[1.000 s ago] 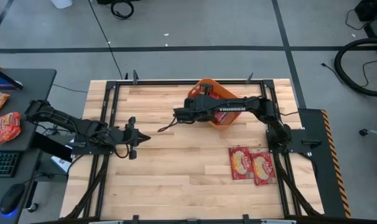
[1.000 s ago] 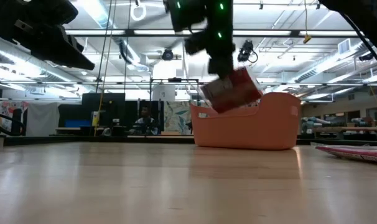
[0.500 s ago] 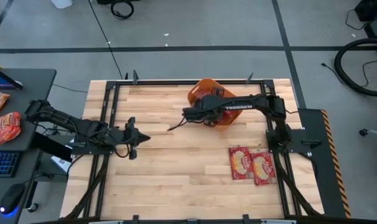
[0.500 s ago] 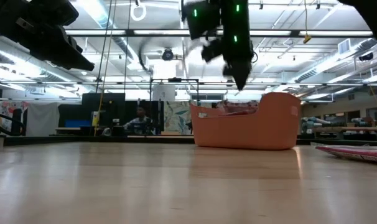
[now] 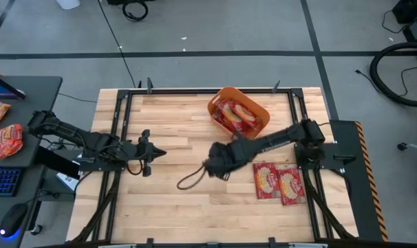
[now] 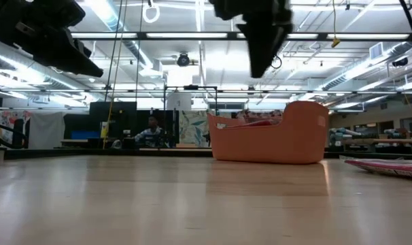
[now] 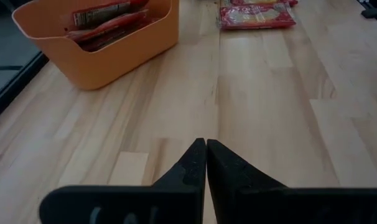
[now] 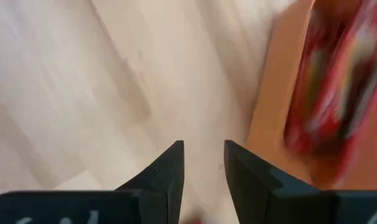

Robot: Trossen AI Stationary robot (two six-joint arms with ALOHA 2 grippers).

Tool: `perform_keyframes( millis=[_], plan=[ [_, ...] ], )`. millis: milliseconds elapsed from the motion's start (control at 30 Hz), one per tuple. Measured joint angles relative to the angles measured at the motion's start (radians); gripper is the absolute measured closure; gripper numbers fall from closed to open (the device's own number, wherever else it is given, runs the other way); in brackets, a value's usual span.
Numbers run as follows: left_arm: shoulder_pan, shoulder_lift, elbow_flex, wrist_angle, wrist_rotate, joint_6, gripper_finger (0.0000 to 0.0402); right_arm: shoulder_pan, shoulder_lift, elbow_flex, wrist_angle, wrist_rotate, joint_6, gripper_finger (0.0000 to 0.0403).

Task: Sort popcorn bags into baskets
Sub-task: Put the left popcorn bag into the bin

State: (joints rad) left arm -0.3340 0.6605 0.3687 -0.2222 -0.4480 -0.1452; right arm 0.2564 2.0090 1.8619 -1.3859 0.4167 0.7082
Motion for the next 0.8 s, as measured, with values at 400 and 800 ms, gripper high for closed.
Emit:
perform_keyframes(
  millis=[400, 800],
  plan=[
    [0.0, 0.0, 0.0, 0.082, -0.001, 0.156, 0.0383, 0.164, 0.002, -0.298, -0.044, -0.251, 0.611, 0.0279],
    [0.0, 0.0, 0.0, 0.151, 0.0, 0.226, 0.0383, 0.151, 0.002, -0.477, 0.095, -0.339, 0.737, 0.02]
  ],
)
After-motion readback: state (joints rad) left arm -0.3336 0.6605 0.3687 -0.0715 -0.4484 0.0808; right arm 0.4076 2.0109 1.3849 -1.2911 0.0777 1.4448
